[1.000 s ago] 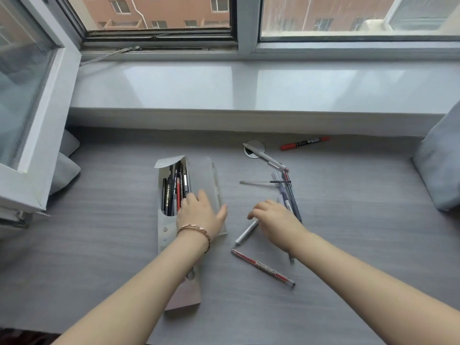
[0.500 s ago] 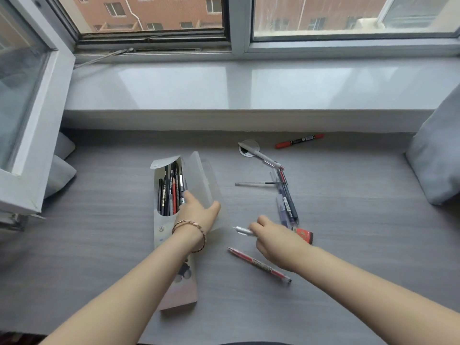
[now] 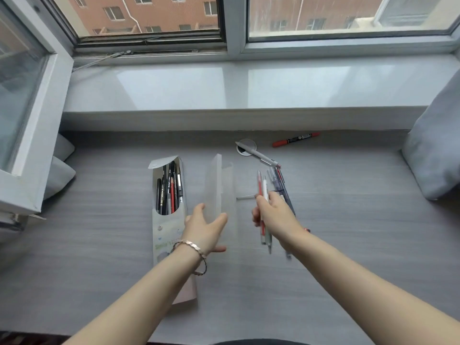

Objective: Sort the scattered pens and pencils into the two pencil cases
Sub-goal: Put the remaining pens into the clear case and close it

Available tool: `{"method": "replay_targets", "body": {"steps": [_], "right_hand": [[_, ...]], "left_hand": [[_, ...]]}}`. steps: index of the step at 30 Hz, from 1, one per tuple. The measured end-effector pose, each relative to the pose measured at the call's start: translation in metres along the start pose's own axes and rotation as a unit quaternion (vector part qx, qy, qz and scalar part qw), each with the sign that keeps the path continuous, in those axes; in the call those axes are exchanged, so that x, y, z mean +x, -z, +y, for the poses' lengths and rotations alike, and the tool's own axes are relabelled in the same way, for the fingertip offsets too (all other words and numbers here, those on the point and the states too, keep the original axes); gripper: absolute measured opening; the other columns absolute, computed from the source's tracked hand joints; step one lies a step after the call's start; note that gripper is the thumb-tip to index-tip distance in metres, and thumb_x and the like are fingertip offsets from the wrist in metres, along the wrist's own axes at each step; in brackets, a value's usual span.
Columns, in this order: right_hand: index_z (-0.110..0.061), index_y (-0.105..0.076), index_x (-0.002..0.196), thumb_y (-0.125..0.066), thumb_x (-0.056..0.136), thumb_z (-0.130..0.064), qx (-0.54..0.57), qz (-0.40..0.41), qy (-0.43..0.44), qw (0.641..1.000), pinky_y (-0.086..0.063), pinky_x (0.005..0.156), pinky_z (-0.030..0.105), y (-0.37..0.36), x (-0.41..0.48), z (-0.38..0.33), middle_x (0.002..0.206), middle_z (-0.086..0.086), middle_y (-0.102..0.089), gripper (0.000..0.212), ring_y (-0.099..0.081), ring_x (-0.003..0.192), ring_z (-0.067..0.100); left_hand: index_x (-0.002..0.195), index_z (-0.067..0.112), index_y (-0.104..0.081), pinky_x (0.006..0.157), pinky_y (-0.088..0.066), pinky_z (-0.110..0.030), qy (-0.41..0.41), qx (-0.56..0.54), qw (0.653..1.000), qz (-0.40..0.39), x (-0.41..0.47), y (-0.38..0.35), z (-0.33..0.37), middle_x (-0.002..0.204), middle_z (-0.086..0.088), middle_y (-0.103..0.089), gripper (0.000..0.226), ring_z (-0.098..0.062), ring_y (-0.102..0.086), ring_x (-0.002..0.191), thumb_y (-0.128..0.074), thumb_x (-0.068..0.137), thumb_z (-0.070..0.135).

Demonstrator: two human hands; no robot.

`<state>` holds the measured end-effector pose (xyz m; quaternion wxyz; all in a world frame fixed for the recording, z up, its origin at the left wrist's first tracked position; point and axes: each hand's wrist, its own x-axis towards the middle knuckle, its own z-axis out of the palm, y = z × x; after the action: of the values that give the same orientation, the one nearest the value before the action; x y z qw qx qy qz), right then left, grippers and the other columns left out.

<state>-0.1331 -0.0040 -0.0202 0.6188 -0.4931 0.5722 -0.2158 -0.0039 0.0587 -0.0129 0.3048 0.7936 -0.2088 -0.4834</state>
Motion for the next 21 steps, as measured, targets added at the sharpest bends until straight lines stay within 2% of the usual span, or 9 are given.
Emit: {"method": "replay_targets", "body": {"steps": [3, 6, 8, 9, 10, 13, 16, 18, 21], "right_hand": [[-0.009, -0.041, 0.1, -0.029, 0.096, -0.007, 0.141, -0.039, -0.02, 0.989, -0.057, 0.06, 0.021, -0.014, -0.001, -0.02, 0.07, 0.006, -0.051, 0.013, -0.058, 0.062, 0.016], [-0.005, -0.044, 0.099, -0.032, 0.094, -0.008, 0.047, -0.004, -0.014, 0.999, -0.054, 0.085, 0.043, -0.022, 0.001, -0.016, 0.083, 0.007, -0.059, 0.014, -0.063, 0.082, 0.023], [-0.005, -0.049, 0.108, -0.036, 0.092, -0.01, -0.023, 0.006, -0.008, 1.0, -0.051, 0.077, 0.035, -0.021, -0.002, -0.013, 0.098, 0.011, -0.061, 0.02, -0.061, 0.092, 0.025], [-0.006, -0.048, 0.115, -0.037, 0.092, -0.01, -0.044, -0.004, -0.002, 0.999, -0.048, 0.077, 0.03, -0.02, -0.005, -0.011, 0.104, 0.01, -0.06, 0.026, -0.059, 0.096, 0.024], [-0.005, -0.047, 0.12, -0.036, 0.093, -0.009, -0.058, -0.02, 0.009, 0.998, -0.044, 0.083, 0.028, -0.019, -0.007, -0.009, 0.11, 0.008, -0.059, 0.03, -0.057, 0.103, 0.023], [0.002, -0.048, 0.123, -0.035, 0.094, -0.006, -0.109, -0.055, 0.045, 0.992, -0.038, 0.098, 0.031, -0.016, -0.011, -0.003, 0.123, 0.014, -0.057, 0.033, -0.051, 0.119, 0.026], [-0.005, -0.047, 0.129, -0.038, 0.092, -0.004, -0.118, -0.061, 0.067, 0.989, -0.034, 0.101, 0.022, -0.012, -0.009, 0.005, 0.132, 0.01, -0.054, 0.038, -0.047, 0.126, 0.018], [-0.008, -0.055, 0.12, -0.042, 0.09, -0.001, -0.093, -0.042, 0.105, 0.989, -0.04, 0.099, 0.019, -0.007, -0.008, 0.008, 0.126, 0.008, -0.057, 0.034, -0.054, 0.118, 0.014], [-0.009, -0.065, 0.097, -0.047, 0.086, 0.004, -0.079, 0.087, 0.188, 0.975, -0.051, 0.078, 0.015, 0.009, -0.003, 0.006, 0.095, 0.002, -0.063, 0.025, -0.063, 0.085, 0.015]], "left_hand": [[0.144, 0.021, -0.023, 0.062, -0.06, -0.039, -0.029, 0.003, 0.999, -0.02, -0.012, -0.016, 0.001, 0.143, -0.01, -0.024, 0.066, -0.016, -0.044, 0.095, -0.056, 0.087, 0.024], [0.141, 0.012, -0.029, 0.065, -0.059, -0.045, 0.009, -0.083, 0.996, -0.04, -0.021, -0.02, 0.006, 0.131, -0.007, -0.032, 0.057, -0.023, -0.043, 0.106, -0.049, 0.088, 0.013], [0.114, 0.0, -0.051, 0.066, -0.058, -0.05, 0.061, -0.181, 0.98, -0.055, -0.026, -0.017, 0.011, 0.108, -0.006, -0.037, 0.029, -0.024, -0.043, 0.092, -0.043, 0.087, 0.003], [0.087, 0.001, -0.053, 0.065, -0.057, -0.052, 0.086, -0.225, 0.968, -0.062, -0.031, -0.016, 0.015, 0.098, -0.006, -0.036, 0.014, -0.023, -0.043, 0.082, -0.039, 0.086, 0.0], [0.07, 0.005, -0.046, 0.065, -0.056, -0.053, 0.104, -0.26, 0.957, -0.072, -0.033, -0.016, 0.017, 0.091, -0.006, -0.037, 0.019, -0.023, -0.042, 0.076, -0.036, 0.085, -0.002], [0.068, 0.005, -0.046, 0.075, -0.052, -0.057, 0.13, -0.328, 0.931, -0.098, -0.042, -0.017, 0.023, 0.087, -0.005, -0.044, 0.025, -0.023, -0.05, 0.077, -0.03, 0.084, -0.005], [0.074, 0.003, -0.049, 0.086, -0.047, -0.059, 0.153, -0.368, 0.91, -0.117, -0.045, -0.018, 0.028, 0.089, -0.004, -0.047, 0.025, -0.027, -0.052, 0.085, -0.027, 0.082, -0.006], [0.069, 0.004, -0.047, 0.09, -0.045, -0.06, 0.156, -0.375, 0.907, -0.113, -0.045, -0.018, 0.029, 0.086, -0.003, -0.047, 0.027, -0.025, -0.051, 0.081, -0.026, 0.081, -0.008], [0.057, 0.01, -0.037, 0.083, -0.048, -0.06, 0.146, -0.361, 0.917, -0.082, -0.042, -0.016, 0.029, 0.086, 0.001, -0.04, 0.033, -0.018, -0.042, 0.077, -0.03, 0.082, -0.009]]}}
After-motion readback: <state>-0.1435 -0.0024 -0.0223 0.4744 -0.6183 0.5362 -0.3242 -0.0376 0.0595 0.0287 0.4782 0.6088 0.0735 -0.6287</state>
